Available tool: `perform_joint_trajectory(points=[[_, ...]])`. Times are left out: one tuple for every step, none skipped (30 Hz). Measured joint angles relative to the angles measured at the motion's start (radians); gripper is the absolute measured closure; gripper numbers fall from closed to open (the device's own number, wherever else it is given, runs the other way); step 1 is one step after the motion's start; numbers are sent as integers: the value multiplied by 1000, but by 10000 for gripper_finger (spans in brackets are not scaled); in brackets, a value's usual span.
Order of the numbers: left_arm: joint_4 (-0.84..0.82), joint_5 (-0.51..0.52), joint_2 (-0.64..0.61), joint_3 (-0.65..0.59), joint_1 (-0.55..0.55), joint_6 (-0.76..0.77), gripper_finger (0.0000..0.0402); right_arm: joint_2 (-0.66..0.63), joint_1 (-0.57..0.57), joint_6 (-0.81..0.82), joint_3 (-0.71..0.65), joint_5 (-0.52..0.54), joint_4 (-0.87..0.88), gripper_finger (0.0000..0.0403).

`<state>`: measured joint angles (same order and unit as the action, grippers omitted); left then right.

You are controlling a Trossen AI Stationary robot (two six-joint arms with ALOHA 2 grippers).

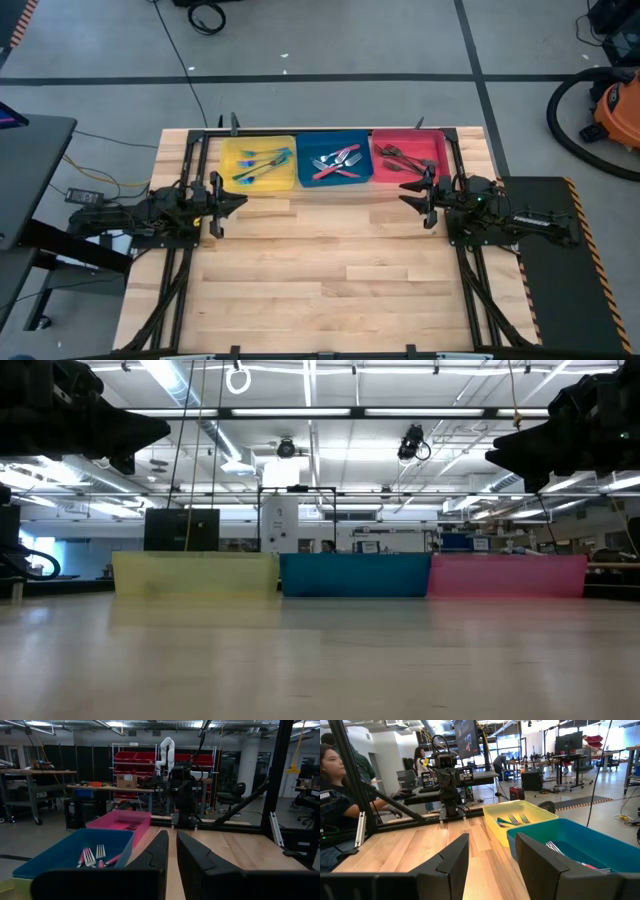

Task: Sort silverware by color (type)
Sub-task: Return to Home Position

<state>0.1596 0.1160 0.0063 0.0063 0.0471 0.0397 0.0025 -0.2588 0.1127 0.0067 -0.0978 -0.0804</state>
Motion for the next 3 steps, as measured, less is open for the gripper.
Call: perform_joint_trajectory(points=[[0,0,0,0,0,0,363,0,0,0,0,0,0,234],[0,0,0,0,0,0,363,0,0,0,0,0,0,234],[0,0,0,0,0,0,363,0,0,0,0,0,0,234]])
